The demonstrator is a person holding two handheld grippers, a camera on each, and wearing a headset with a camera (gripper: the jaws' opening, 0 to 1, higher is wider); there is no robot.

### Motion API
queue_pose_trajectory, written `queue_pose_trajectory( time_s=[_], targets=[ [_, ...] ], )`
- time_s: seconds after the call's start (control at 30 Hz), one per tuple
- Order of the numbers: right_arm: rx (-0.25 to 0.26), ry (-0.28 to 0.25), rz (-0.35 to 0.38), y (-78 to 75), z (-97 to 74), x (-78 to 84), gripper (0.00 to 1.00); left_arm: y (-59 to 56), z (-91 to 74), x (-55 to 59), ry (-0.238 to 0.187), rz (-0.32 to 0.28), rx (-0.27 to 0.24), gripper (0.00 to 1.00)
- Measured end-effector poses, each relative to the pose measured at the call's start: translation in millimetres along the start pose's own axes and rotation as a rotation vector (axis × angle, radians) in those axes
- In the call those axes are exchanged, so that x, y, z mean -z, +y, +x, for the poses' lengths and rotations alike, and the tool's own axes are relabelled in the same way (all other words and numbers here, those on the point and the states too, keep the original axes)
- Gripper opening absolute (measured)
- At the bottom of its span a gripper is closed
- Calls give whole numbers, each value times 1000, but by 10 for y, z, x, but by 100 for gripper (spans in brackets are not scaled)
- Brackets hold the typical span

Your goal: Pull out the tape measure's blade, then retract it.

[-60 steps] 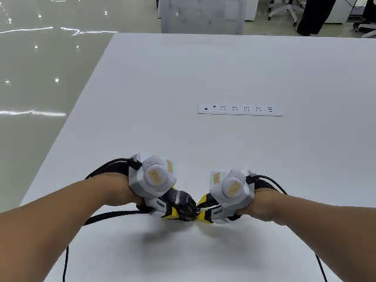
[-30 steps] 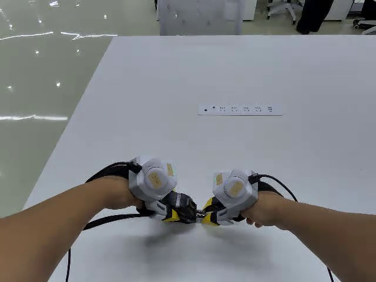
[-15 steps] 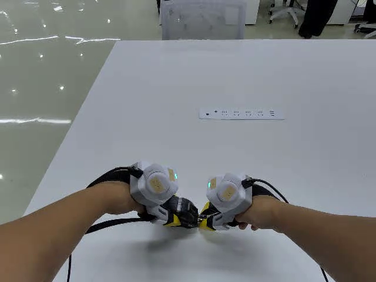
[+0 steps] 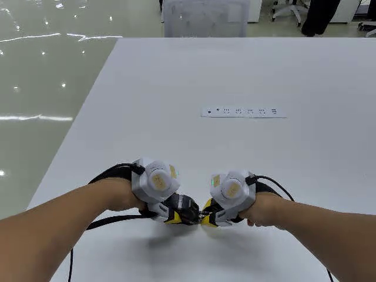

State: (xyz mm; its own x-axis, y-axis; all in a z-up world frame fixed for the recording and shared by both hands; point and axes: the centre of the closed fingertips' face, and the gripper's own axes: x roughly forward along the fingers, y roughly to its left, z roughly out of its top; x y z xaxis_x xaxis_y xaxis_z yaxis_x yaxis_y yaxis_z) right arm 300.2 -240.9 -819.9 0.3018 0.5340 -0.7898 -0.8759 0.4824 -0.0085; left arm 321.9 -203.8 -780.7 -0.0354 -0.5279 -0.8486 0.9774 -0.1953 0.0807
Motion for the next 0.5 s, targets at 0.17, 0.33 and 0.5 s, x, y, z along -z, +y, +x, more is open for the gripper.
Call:
queue_pose_trajectory(
  time_s=[0.17, 0.33, 0.5],
  targets=[
    [-10, -3, 17, 26, -36, 44, 13, -3, 0, 6, 2, 1, 3, 32],
    [-10, 1, 23, 10, -77, 95, 13, 2, 2, 6, 4, -3, 2, 32],
    [-10, 6, 38, -3, -117, 144, 13, 6, 2, 8, 4, -4, 2, 32]
  ],
)
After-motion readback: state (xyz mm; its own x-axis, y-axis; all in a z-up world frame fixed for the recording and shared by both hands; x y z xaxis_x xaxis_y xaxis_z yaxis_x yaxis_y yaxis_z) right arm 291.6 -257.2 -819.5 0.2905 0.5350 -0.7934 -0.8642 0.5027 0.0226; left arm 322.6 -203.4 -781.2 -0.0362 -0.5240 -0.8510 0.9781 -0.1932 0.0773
